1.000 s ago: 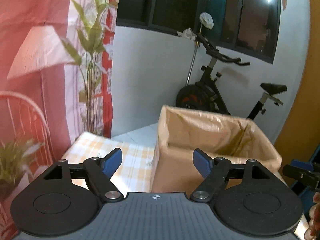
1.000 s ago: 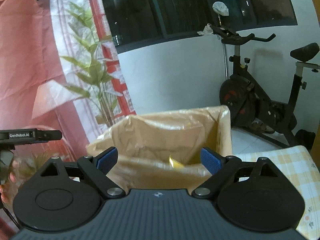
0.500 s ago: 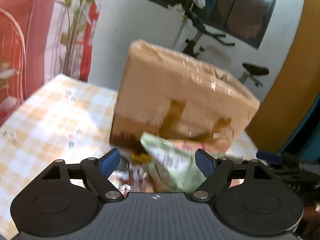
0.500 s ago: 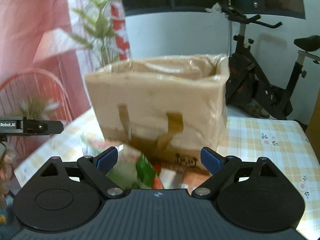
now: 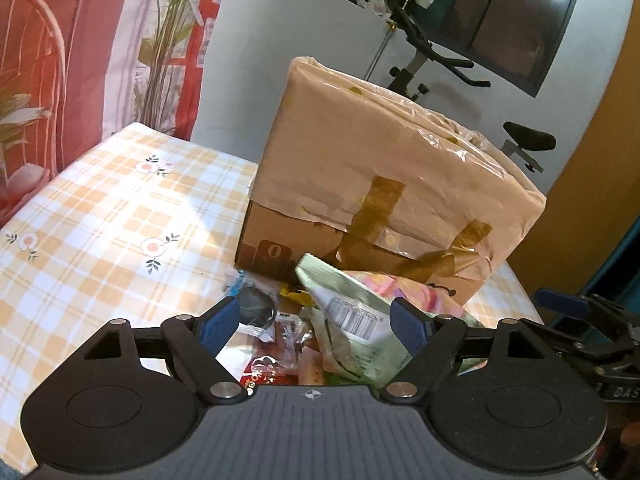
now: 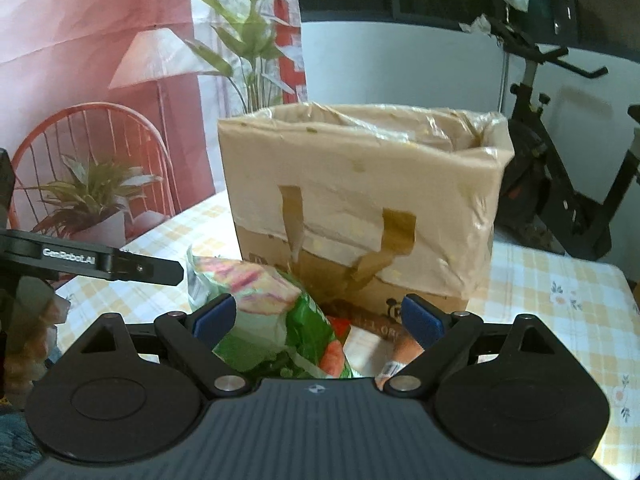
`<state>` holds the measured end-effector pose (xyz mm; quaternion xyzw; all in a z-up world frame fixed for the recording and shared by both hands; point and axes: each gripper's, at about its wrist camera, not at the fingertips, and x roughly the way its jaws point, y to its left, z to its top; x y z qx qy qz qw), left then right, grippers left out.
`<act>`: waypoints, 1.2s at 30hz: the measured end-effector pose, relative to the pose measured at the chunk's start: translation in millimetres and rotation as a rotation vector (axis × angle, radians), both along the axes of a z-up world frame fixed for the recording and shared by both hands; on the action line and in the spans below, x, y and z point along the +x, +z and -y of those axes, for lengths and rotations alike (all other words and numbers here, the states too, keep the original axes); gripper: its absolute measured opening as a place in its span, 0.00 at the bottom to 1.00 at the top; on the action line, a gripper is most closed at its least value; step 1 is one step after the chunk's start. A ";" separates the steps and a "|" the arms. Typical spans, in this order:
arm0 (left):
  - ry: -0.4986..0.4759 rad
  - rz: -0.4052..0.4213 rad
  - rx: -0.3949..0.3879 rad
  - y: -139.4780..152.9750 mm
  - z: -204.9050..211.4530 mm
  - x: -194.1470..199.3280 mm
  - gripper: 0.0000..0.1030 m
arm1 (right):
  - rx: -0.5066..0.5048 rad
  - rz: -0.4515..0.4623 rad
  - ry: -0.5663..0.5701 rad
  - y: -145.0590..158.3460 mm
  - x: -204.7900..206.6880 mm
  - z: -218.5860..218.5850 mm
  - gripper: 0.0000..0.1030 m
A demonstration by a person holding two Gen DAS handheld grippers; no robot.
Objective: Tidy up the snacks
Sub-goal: 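Move both grippers from the box back to the snack pile, then grasp the green-pink snack bag with the right gripper while the left gripper grasps the wrapped dark candy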
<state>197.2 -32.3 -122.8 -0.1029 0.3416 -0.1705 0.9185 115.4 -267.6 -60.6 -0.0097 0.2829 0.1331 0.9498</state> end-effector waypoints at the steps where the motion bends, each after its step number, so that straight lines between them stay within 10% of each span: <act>1: 0.001 0.004 0.003 0.2 -0.3 0.3 0.81 | -0.003 0.006 0.004 1.0 -0.8 -0.6 0.89; 13: 0.043 0.016 0.054 -0.5 -17.1 6.7 0.81 | -0.072 -0.002 0.103 -2.6 10.6 -31.8 0.90; 31: 0.107 -0.025 0.081 -20.4 -40.5 22.2 0.81 | -0.448 -0.163 0.236 -73.2 71.7 -97.5 0.94; 36: 0.090 -0.037 0.106 -27.5 -40.2 26.2 0.79 | -0.392 -0.149 0.248 -67.7 67.9 -87.8 0.70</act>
